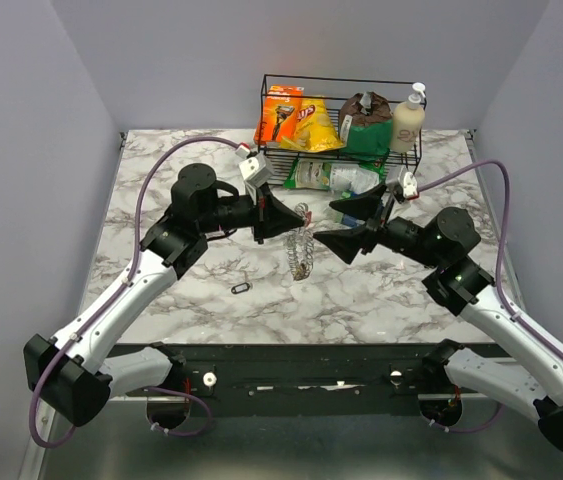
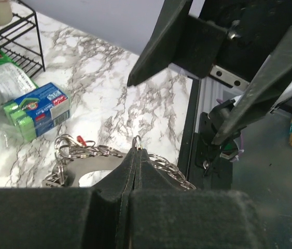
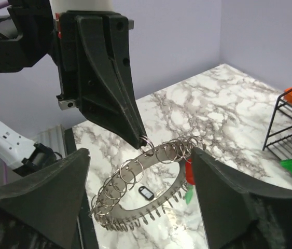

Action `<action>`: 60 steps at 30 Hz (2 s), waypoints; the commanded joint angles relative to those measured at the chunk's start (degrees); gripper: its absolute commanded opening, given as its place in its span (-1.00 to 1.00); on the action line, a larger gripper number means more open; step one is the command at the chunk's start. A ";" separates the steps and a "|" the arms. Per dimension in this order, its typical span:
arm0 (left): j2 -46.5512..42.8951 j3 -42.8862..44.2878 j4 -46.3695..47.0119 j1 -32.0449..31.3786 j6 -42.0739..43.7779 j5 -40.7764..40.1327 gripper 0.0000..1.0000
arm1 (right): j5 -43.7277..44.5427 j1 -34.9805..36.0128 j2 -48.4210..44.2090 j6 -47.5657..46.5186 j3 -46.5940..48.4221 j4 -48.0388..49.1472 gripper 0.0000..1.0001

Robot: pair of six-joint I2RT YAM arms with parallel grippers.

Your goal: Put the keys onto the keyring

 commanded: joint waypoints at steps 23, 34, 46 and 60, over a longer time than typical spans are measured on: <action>-0.96 12.66 -26.49 -0.99 15.59 1.78 -1.00 | -23.21 -1.51 4.52 -10.59 3.55 -3.95 0.99; 0.35 13.72 -27.55 -2.49 16.47 4.07 -1.00 | -27.34 -1.51 7.25 -8.22 4.43 -0.79 0.62; 0.71 13.45 -26.93 -3.90 16.47 3.37 -1.00 | -28.22 -1.51 10.50 -5.40 4.70 2.47 0.31; 0.44 12.58 -25.09 -4.51 16.12 3.81 -1.00 | -26.64 -1.51 10.24 -5.58 3.99 2.38 -0.45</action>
